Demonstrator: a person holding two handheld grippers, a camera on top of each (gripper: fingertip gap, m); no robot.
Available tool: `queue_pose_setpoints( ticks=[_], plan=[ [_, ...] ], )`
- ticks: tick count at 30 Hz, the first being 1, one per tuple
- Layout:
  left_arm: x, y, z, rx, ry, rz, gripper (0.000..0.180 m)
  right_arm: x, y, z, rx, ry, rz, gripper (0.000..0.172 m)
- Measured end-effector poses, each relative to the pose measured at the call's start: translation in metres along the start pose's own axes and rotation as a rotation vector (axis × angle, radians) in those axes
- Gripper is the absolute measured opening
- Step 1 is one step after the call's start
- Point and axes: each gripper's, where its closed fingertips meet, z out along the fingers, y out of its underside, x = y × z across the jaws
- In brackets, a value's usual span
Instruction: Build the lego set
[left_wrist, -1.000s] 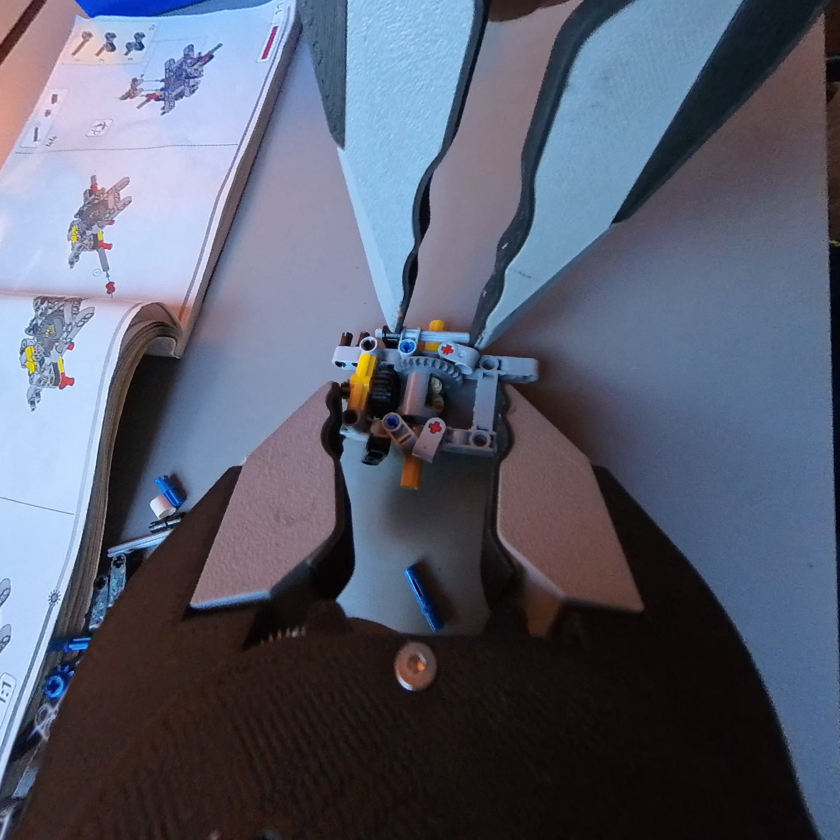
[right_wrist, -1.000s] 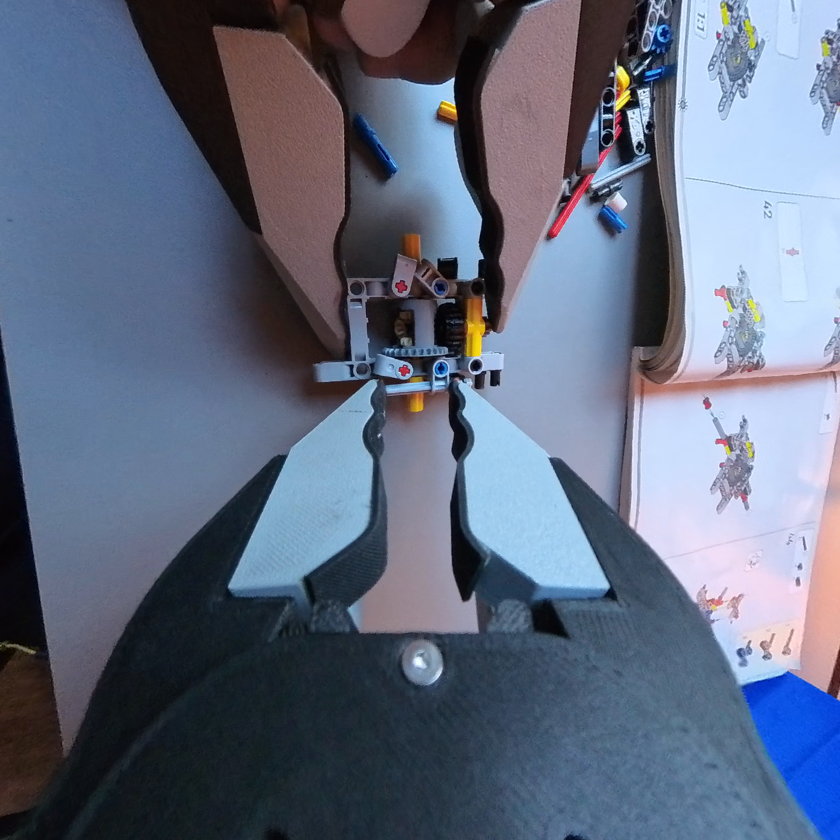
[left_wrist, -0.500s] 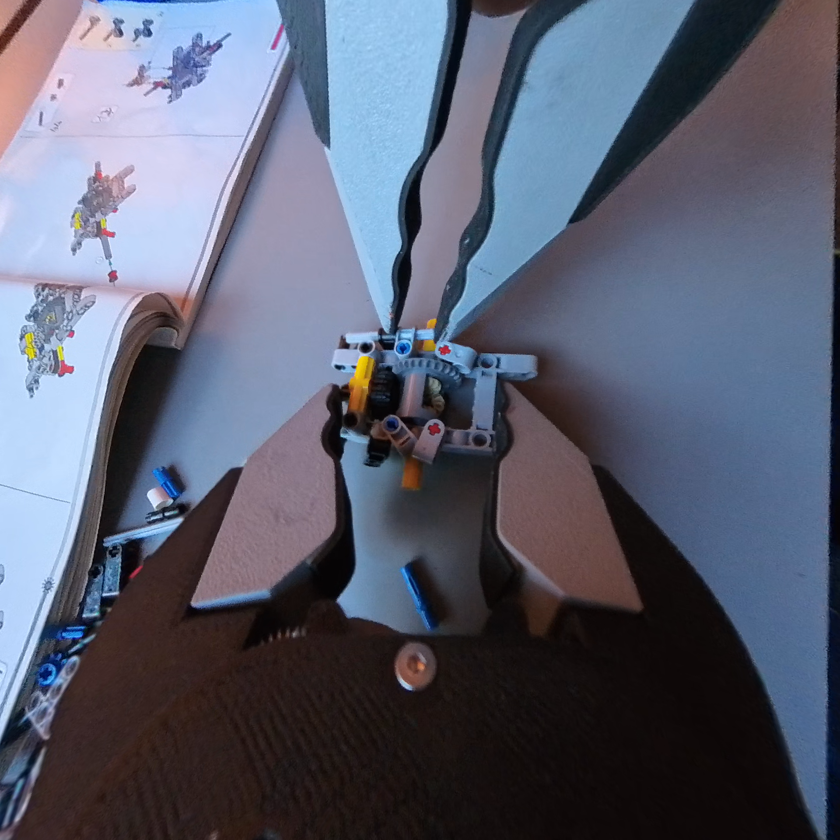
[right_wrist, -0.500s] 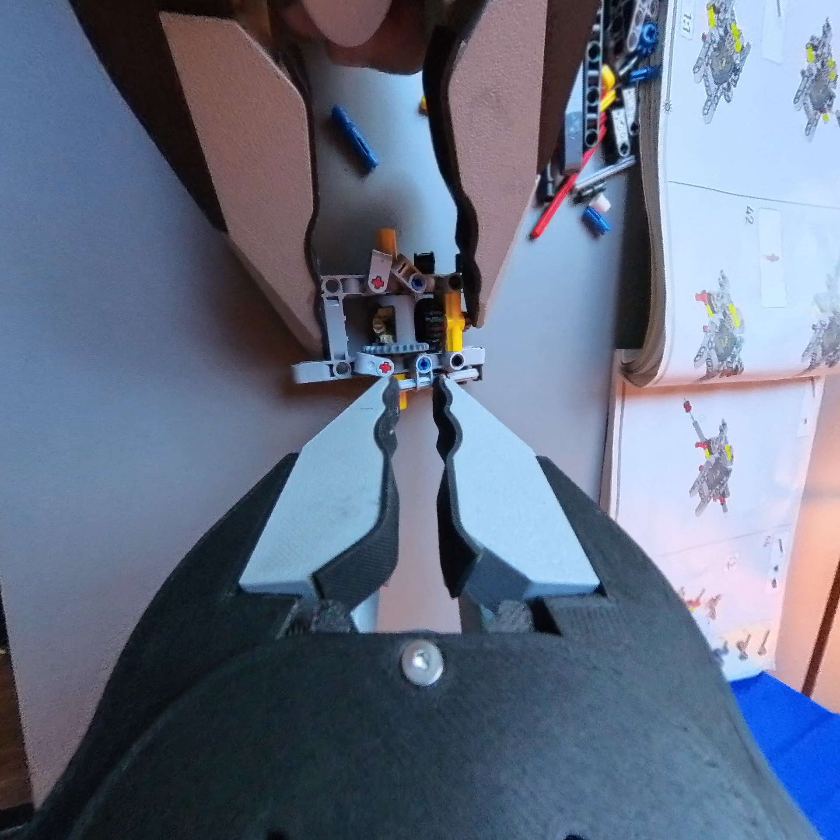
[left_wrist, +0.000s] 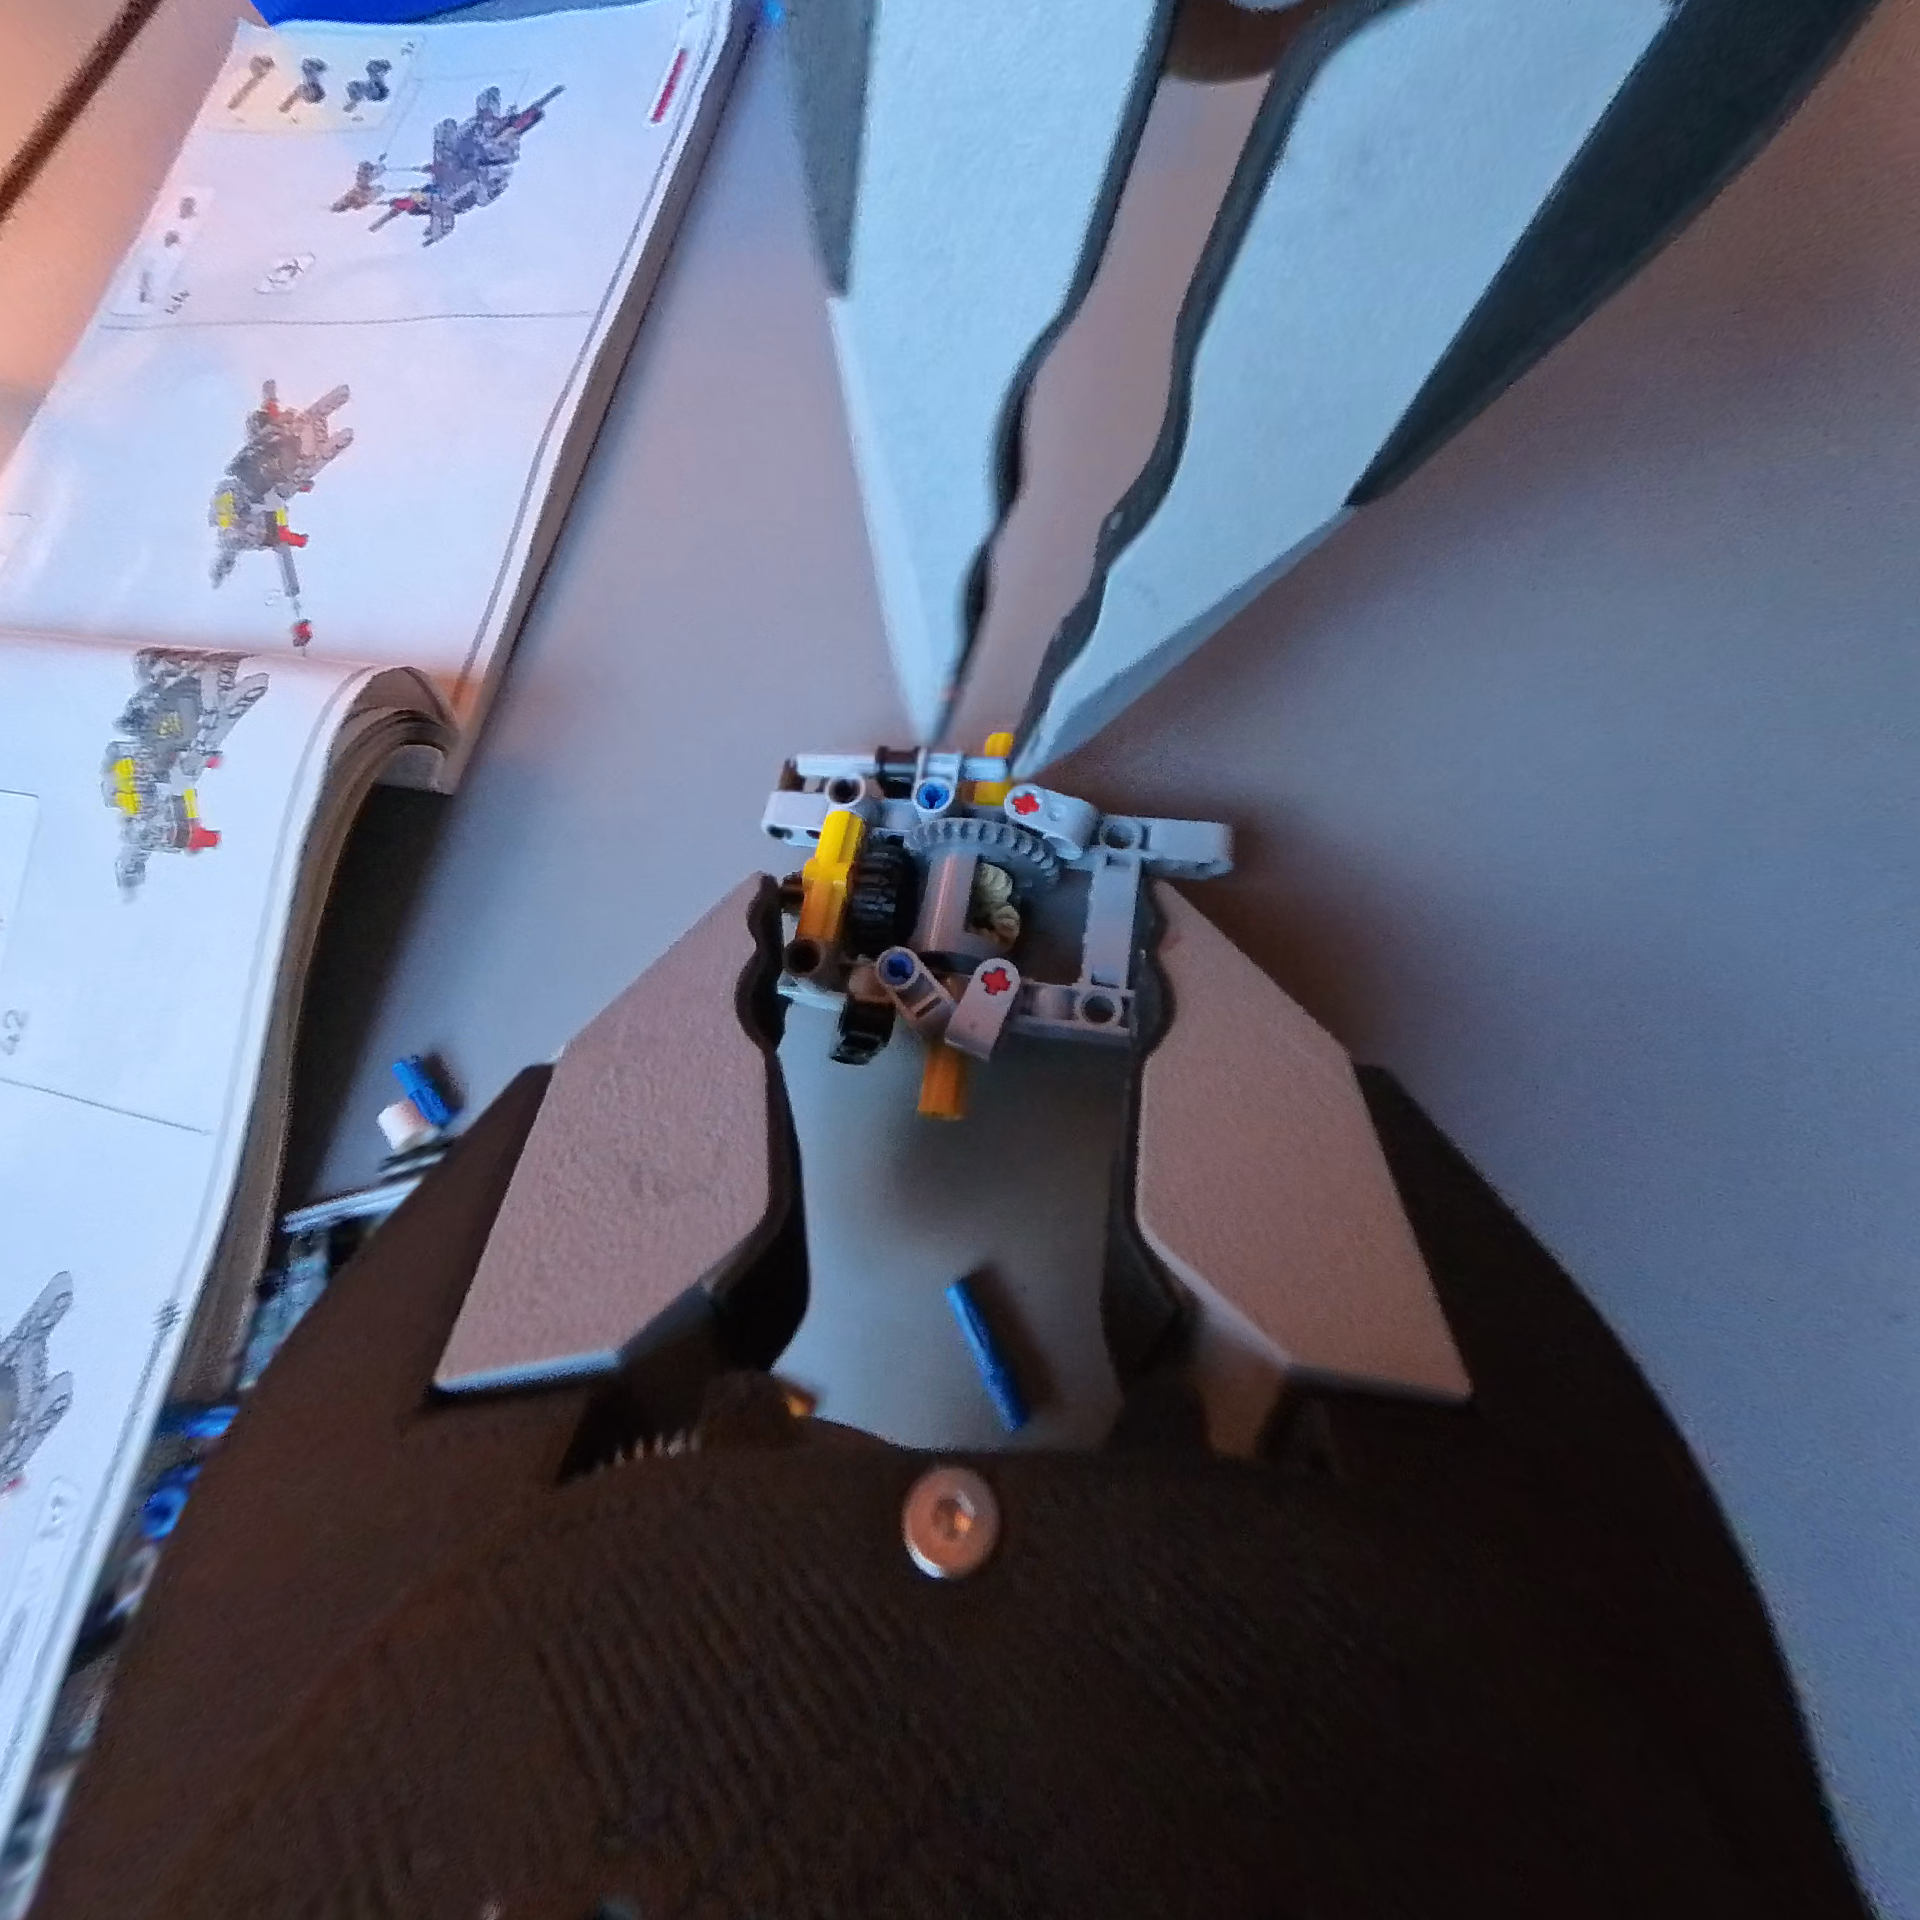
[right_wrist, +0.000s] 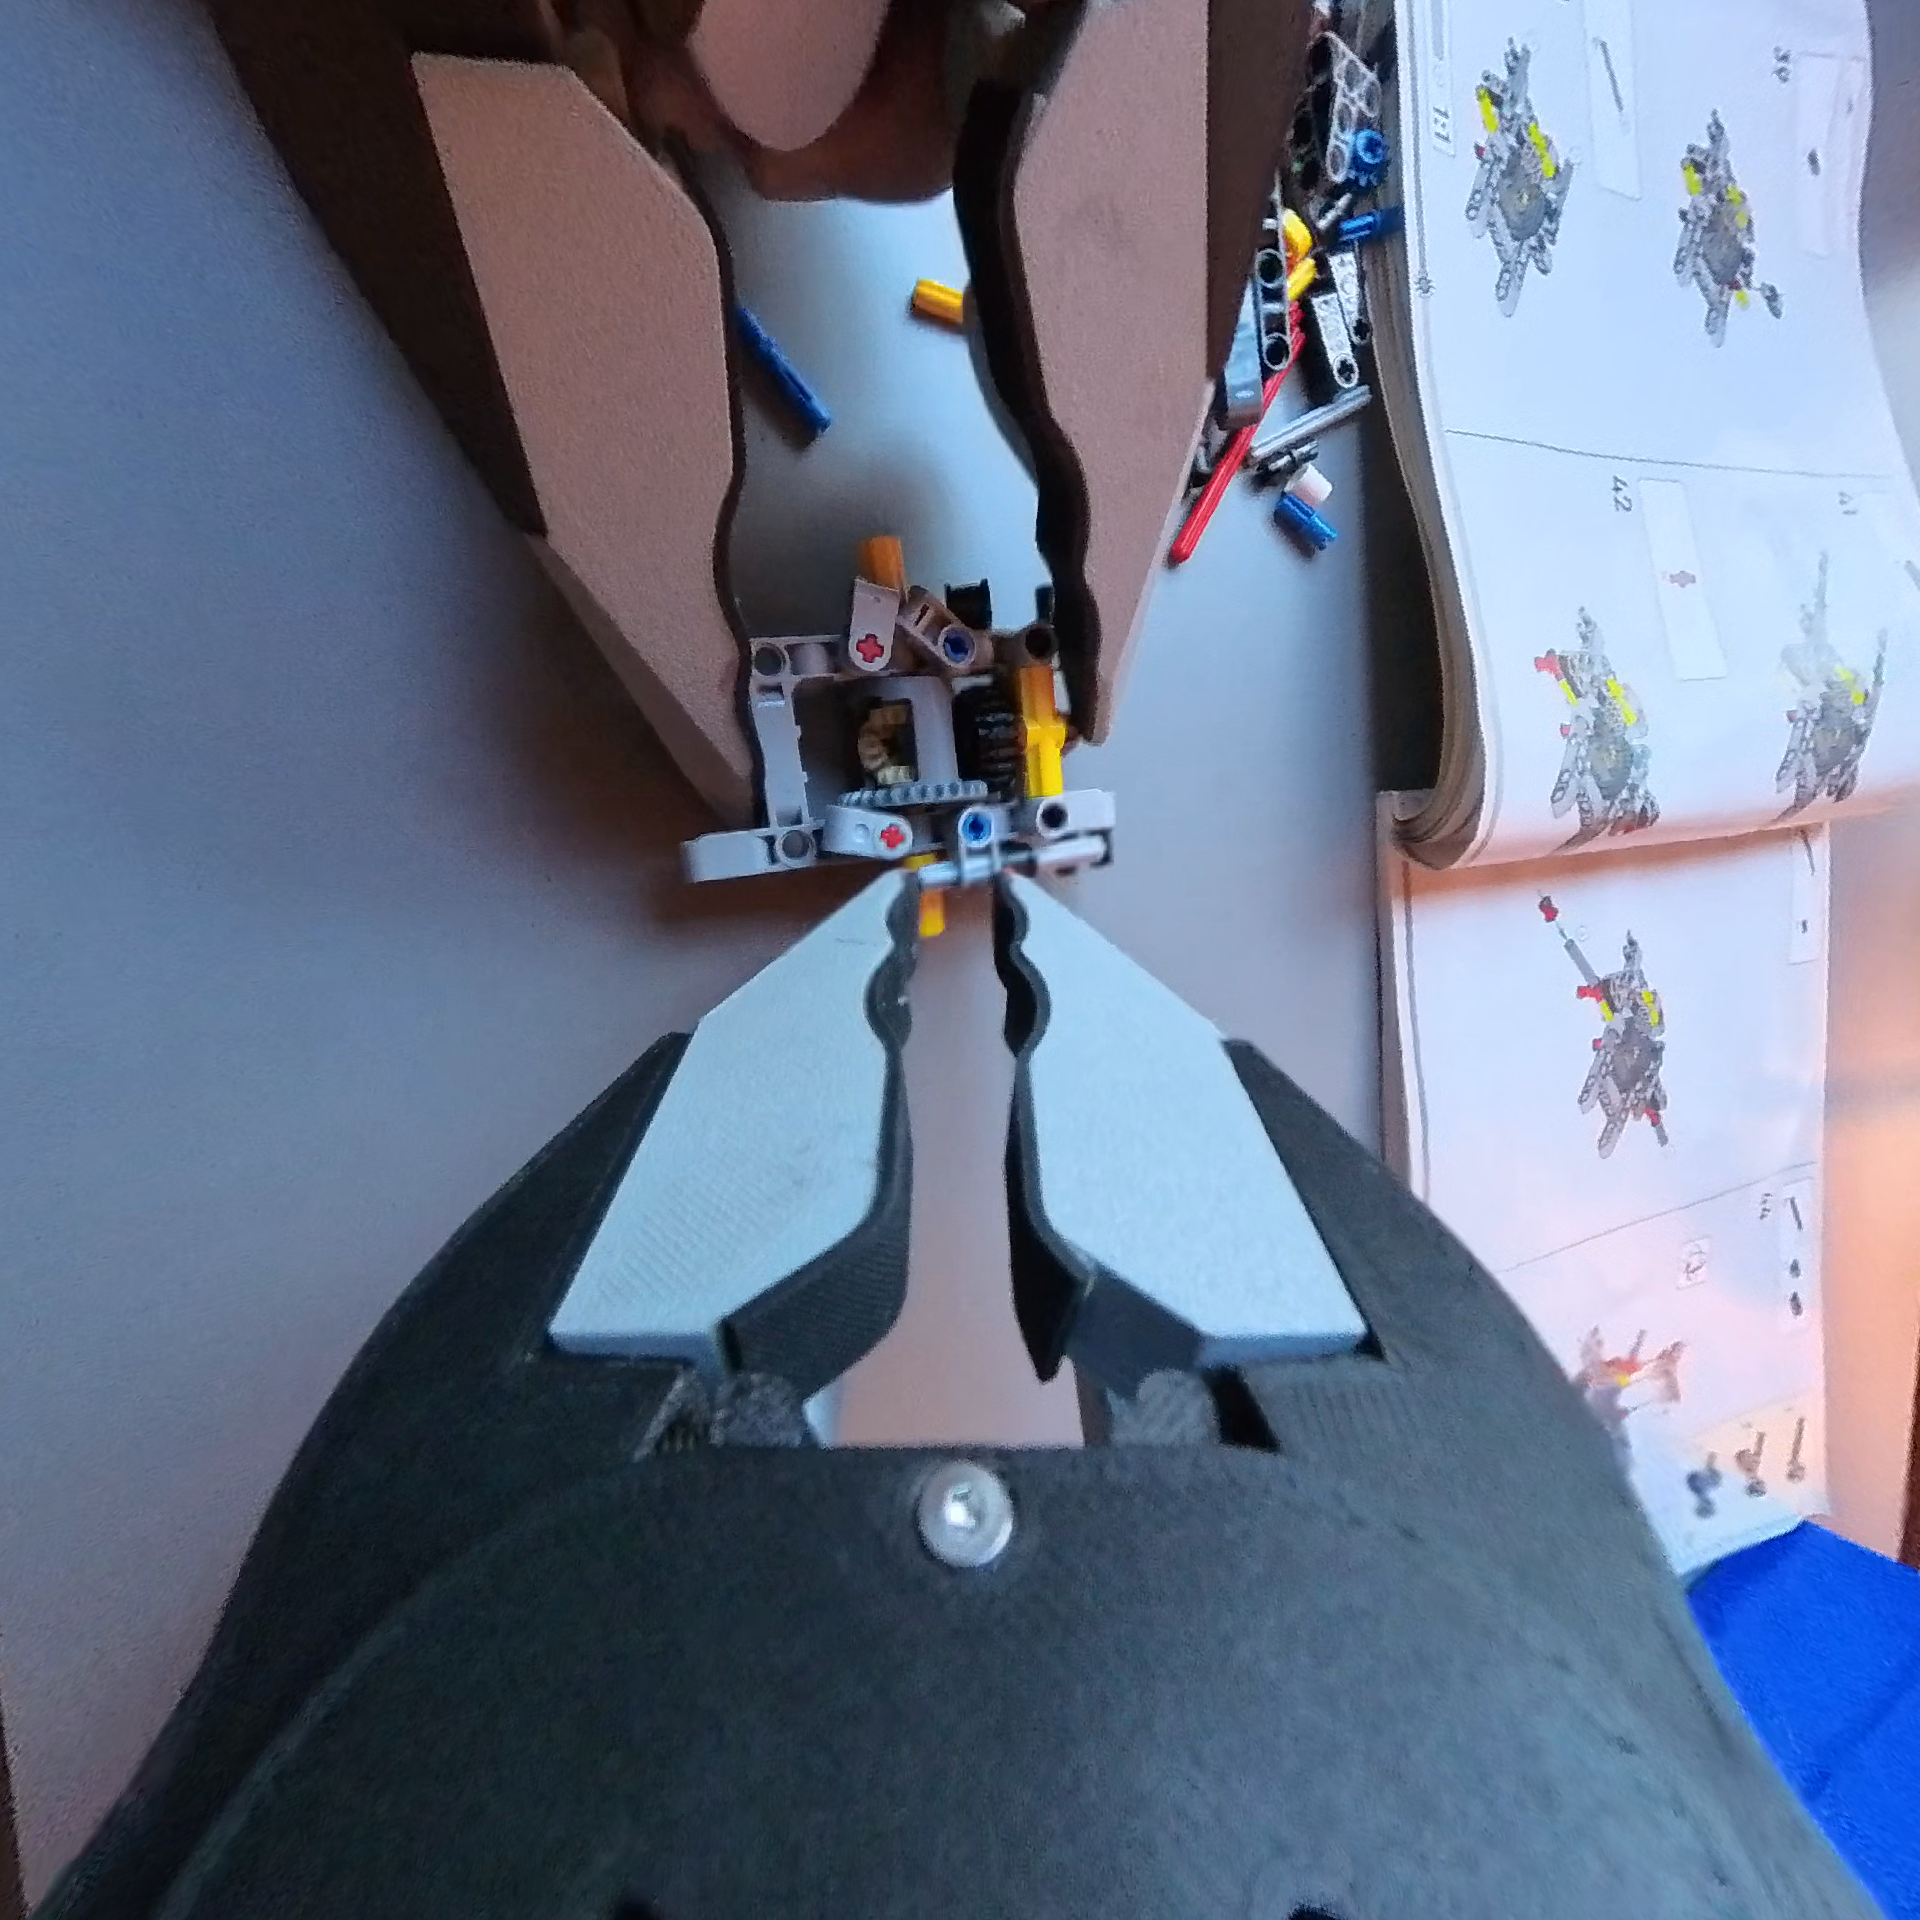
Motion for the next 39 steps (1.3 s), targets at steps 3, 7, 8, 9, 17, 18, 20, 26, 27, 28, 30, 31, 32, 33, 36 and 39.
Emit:
queue_pose_setpoints(
  ticks=[3, 7, 8, 9, 17, 18, 20, 26, 27, 28, 30, 31, 32, 33, 36, 39],
  plan=[
    [-0.006, 0.002, -0.003, 0.004, -0.032, 0.035, 0.066, 0.003, 0.003, -0.004, 0.068, 0.036, 0.079, 0.008],
    [-0.006, 0.002, -0.004, 0.013, -0.042, 0.069, 0.066, 0.006, 0.004, -0.008, 0.18, 0.062, 0.185, 0.024],
    [-0.006, 0.001, -0.004, 0.015, -0.046, 0.076, 0.066, 0.006, 0.002, -0.01, 0.203, 0.065, 0.19, 0.021],
    [-0.006, 0.001, -0.004, 0.017, -0.048, 0.083, 0.066, 0.006, -0.001, -0.011, 0.229, 0.078, 0.185, 0.02],
    [-0.005, -0.001, -0.003, 0.023, -0.053, 0.103, 0.066, 0.004, -0.006, 0.0, 0.16, 0.155, -0.007, 0.015],
    [-0.005, -0.001, -0.003, 0.023, -0.052, 0.101, 0.066, 0.005, -0.006, 0.001, 0.14, 0.161, -0.035, 0.014],
    [-0.005, -0.001, -0.003, 0.022, -0.049, 0.098, 0.066, 0.005, -0.007, 0.002, 0.105, 0.168, -0.096, 0.014],
    [-0.004, 0.0, -0.003, 0.022, -0.041, 0.098, 0.066, 0.005, -0.007, 0.003, 0.032, 0.147, -0.218, 0.016],
    [-0.004, 0.0, -0.003, 0.022, -0.038, 0.098, 0.066, 0.005, -0.008, 0.003, 0.025, 0.143, -0.234, 0.016],
    [-0.004, 0.0, -0.003, 0.022, -0.035, 0.099, 0.066, 0.005, -0.008, 0.003, 0.019, 0.139, -0.246, 0.018],
    [-0.003, 0.0, -0.003, 0.023, -0.033, 0.102, 0.066, 0.003, -0.008, 0.004, 0.01, 0.119, -0.261, 0.016],
    [-0.002, 0.0, -0.003, 0.024, -0.028, 0.105, 0.066, 0.002, -0.007, 0.004, 0.007, 0.107, -0.275, 0.016],
    [-0.002, 0.0, -0.003, 0.024, -0.026, 0.105, 0.066, 0.001, -0.007, 0.005, 0.005, 0.098, -0.295, 0.016],
    [-0.002, 0.0, -0.003, 0.023, -0.025, 0.104, 0.066, 0.001, -0.007, 0.005, 0.0, 0.09, -0.312, 0.015],
    [-0.002, 0.0, -0.003, 0.019, -0.014, 0.091, 0.066, 0.001, -0.007, 0.007, -0.026, 0.048, -0.314, 0.015],
    [-0.002, 0.001, -0.002, 0.014, -0.001, 0.077, 0.065, -0.001, -0.006, 0.009, -0.027, -0.042, -0.239, 0.016]
  ],
)
